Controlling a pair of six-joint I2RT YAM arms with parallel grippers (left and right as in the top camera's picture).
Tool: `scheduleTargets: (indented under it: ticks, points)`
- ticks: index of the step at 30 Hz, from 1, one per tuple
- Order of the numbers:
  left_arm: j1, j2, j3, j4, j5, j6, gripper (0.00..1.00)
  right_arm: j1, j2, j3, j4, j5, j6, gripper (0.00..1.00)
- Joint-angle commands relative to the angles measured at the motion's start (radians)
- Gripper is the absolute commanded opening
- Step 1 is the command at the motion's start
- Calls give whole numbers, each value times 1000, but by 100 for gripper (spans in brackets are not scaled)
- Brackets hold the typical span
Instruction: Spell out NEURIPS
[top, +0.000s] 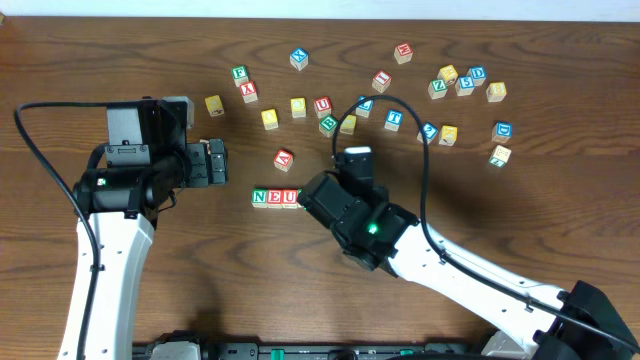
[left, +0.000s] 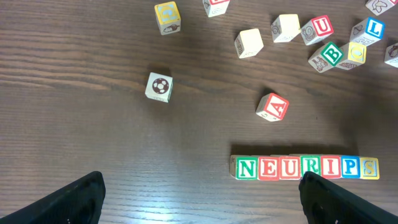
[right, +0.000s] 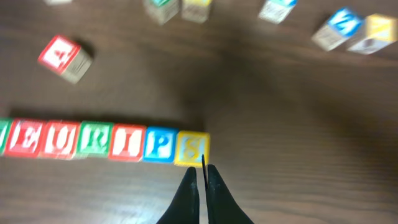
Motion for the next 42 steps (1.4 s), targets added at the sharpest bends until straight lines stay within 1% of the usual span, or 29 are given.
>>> scheduleTargets:
  ticks: [1,10,17,23,28,35,42]
  points:
    - [5,-2,22,0,-6,10,98,-31,-13,0,-12,92,55,1]
    - [5,-2,22,0,-6,10,98,-69,-12,-7,-52,89,114,1]
    - [5,-2,22,0,-6,10,98,-72,3,-7,-66,89,139,1]
    - [5,-2,22,0,-6,10,98,-72,5,-7,-75,85,140,1]
    - [5,-2,22,0,-6,10,98,-72,5,-7,-75,35,140,1]
    - [5,-2,22,0,-6,10,98,-73,5,-7,-84,45,139,1]
    - [5,-2,22,0,-6,10,98,-114,4,-7,-146,55,140,1]
